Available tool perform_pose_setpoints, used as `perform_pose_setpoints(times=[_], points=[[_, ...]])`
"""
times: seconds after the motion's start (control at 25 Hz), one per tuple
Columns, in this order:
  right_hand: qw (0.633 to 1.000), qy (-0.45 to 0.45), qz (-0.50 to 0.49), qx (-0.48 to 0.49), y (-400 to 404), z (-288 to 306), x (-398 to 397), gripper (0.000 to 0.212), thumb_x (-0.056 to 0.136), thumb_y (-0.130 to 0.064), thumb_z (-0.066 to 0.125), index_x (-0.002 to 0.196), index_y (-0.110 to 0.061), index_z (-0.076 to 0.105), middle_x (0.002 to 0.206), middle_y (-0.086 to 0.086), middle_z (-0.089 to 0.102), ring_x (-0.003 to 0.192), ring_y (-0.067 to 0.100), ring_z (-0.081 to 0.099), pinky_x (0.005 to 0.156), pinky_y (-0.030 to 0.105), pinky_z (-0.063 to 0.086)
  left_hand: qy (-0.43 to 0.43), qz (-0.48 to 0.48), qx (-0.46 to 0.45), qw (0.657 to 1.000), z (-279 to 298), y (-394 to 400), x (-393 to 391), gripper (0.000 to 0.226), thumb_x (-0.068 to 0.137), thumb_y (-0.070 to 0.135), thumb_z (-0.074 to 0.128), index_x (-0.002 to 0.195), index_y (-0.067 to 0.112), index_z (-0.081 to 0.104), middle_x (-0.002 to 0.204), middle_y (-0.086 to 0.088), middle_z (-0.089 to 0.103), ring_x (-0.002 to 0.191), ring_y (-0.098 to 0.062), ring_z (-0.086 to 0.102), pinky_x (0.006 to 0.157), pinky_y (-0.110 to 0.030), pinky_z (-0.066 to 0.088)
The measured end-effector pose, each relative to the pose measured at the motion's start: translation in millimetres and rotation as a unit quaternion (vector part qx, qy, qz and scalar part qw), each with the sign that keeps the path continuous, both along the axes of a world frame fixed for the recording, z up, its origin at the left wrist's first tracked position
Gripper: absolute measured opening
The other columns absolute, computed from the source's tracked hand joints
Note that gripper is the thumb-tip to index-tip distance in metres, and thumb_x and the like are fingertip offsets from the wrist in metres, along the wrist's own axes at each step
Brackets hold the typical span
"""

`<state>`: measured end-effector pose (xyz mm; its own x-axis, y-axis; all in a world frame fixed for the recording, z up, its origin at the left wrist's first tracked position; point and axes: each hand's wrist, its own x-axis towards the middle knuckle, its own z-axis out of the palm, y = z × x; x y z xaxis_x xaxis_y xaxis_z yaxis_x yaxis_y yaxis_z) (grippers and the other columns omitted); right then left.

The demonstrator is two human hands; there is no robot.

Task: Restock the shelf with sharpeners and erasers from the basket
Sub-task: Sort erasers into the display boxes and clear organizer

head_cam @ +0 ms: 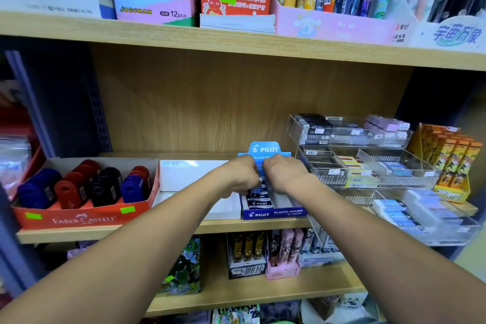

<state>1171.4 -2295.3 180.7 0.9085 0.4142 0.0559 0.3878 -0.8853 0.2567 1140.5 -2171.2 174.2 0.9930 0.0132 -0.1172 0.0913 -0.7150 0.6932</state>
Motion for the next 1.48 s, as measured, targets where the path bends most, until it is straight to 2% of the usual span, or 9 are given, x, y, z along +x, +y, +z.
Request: perform_pose_setpoints(times=[0.36,0.56,0.8,0.96,1.08,1.2,1.28,1.4,1.48], points=[[0.998,-0.045,0.008,0.031,-2.3,-8.1,-15.5,0.030,0.091,-0.004,0.053,0.120,-0.011,0.058,0.120,0.012,0.059,0.112,0.034,0.061,0.083,0.037,0.050,0.005,-0.008,-0.014,1.000,1.9,2.9,1.6,0.006,0.092,0.005,0.057,0.088,0.007,0.061,0.088,-0.013,0.065,0.080,-0.024,0.067,0.084,-0.039,0.061],[0.999,-0.037,0.032,0.024,0.3,-7.4,-19.3,0.028,0.094,-0.005,0.049,0.119,-0.012,0.061,0.121,0.013,0.061,0.114,0.033,0.060,0.087,0.037,0.049,0.002,0.000,-0.018,1.000,-0.7,2.8,1.7,0.011,0.089,0.005,0.055,0.094,0.002,0.064,0.104,-0.020,0.070,0.095,-0.028,0.072,0.083,-0.039,0.061],[0.997,0.000,0.028,0.069,-7.1,5.5,-21.9,0.030,0.089,0.001,0.052,0.116,-0.008,0.060,0.118,0.016,0.061,0.108,0.035,0.062,0.084,0.038,0.050,0.007,0.004,-0.043,0.999,6.6,1.4,-6.3,0.009,0.092,0.003,0.061,0.100,0.005,0.064,0.088,-0.014,0.066,0.086,-0.027,0.069,0.081,-0.040,0.061],[0.952,0.065,0.072,0.290,-39.1,32.8,-20.2,0.044,0.081,-0.001,0.060,0.119,-0.022,0.066,0.100,0.001,0.071,0.092,0.020,0.068,0.074,0.028,0.053,-0.003,0.025,-0.228,0.973,29.3,-4.0,-16.5,0.012,0.088,-0.001,0.070,0.094,0.009,0.067,0.073,-0.009,0.065,0.065,-0.019,0.065,0.072,-0.034,0.061],[0.886,0.146,0.062,0.436,-72.4,42.8,-29.6,0.044,0.073,-0.012,0.079,0.114,-0.021,0.065,0.090,0.000,0.073,0.078,0.014,0.065,0.076,0.036,0.054,-0.016,0.054,-0.343,0.938,44.0,-28.6,-22.5,0.008,0.086,-0.002,0.072,0.085,0.003,0.067,0.064,-0.012,0.067,0.048,-0.015,0.064,0.062,-0.031,0.060],[0.913,0.048,0.055,0.401,-108.1,49.2,-40.7,0.028,0.071,-0.031,0.087,0.095,-0.025,0.075,0.079,-0.002,0.071,0.072,0.011,0.063,0.069,0.028,0.051,-0.015,0.065,-0.380,0.923,53.1,-67.5,-23.9,0.014,0.082,-0.001,0.075,0.094,-0.006,0.068,0.067,-0.019,0.070,0.053,-0.021,0.068,0.066,-0.035,0.059],[0.924,0.009,0.054,0.380,-134.5,53.1,-48.5,0.023,0.073,-0.035,0.085,0.094,-0.028,0.079,0.078,-0.002,0.070,0.073,0.012,0.063,0.068,0.029,0.050,-0.011,0.049,-0.377,0.925,55.3,-95.7,-28.1,0.019,0.081,-0.001,0.076,0.096,-0.007,0.067,0.072,-0.021,0.071,0.057,-0.022,0.069,0.066,-0.034,0.059],[0.933,0.025,0.053,0.355,-171.0,53.7,-54.8,0.027,0.075,-0.031,0.083,0.101,-0.027,0.078,0.085,-0.001,0.070,0.078,0.017,0.064,0.071,0.034,0.053,0.000,0.001,-0.362,0.932,49.8,-132.3,-33.4,0.010,0.082,-0.003,0.074,0.080,-0.001,0.064,0.076,-0.021,0.070,0.064,-0.026,0.069,0.067,-0.034,0.060],[0.946,0.031,0.024,0.322,-189.6,49.5,-55.6,0.028,0.074,-0.023,0.085,0.100,-0.024,0.073,0.087,-0.001,0.069,0.081,0.020,0.065,0.072,0.030,0.054,-0.027,-0.026,-0.269,0.962,41.4,-149.5,-31.7,0.017,0.081,-0.002,0.072,0.070,0.004,0.061,0.067,-0.018,0.068,0.067,-0.029,0.068,0.067,-0.039,0.060]])
